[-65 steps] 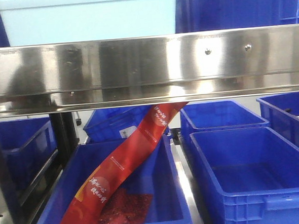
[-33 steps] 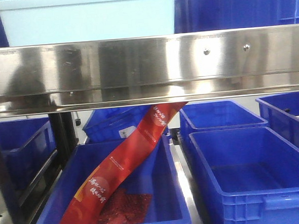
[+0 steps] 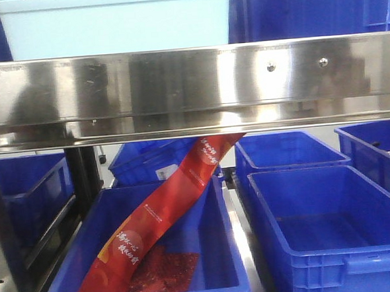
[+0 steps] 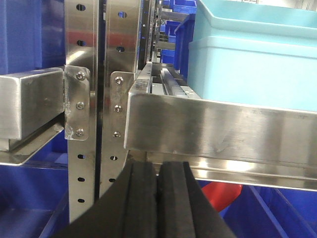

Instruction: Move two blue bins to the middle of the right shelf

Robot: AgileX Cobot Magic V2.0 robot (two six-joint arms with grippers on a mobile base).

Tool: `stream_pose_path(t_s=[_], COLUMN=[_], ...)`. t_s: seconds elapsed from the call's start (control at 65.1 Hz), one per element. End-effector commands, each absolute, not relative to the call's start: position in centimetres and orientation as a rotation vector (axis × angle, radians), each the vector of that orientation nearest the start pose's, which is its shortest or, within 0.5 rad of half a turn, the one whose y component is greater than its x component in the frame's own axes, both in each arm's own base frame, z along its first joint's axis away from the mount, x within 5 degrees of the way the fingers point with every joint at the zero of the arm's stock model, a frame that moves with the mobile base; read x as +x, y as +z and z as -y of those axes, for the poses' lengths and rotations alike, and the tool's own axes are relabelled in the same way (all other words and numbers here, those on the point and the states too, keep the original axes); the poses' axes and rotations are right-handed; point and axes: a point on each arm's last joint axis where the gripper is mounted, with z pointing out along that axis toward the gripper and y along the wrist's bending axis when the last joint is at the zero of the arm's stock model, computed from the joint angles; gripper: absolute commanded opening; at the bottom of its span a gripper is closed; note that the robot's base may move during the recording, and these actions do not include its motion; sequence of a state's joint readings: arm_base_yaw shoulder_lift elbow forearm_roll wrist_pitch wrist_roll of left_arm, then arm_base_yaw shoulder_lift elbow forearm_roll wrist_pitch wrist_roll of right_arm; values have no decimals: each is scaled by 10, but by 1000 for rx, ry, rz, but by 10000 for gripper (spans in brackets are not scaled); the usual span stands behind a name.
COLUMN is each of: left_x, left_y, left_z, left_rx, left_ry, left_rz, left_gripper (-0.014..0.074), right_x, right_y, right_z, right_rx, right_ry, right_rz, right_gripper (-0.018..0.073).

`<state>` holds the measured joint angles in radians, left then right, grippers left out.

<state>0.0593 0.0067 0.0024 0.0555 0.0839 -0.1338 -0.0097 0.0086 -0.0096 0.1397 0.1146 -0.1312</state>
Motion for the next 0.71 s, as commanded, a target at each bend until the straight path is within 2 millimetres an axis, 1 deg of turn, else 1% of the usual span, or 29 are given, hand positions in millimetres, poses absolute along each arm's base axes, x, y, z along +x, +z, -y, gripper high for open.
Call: stream_pose_path(t_s=[0.0,0.691], left_x=[56,56], left_y=[207,207], left_z=[-4,-4], left_rx=[-115,-115], left_ry=[-14,-14], left_rz=[-1543,-1543], left_gripper=[-111,-111], right_x=[56,56], right_y=[207,206], right_z=[0,0], right_rx=[11,10], right_ry=[0,1], right_rz=[-1546,-1557], right_gripper=[-162,-162])
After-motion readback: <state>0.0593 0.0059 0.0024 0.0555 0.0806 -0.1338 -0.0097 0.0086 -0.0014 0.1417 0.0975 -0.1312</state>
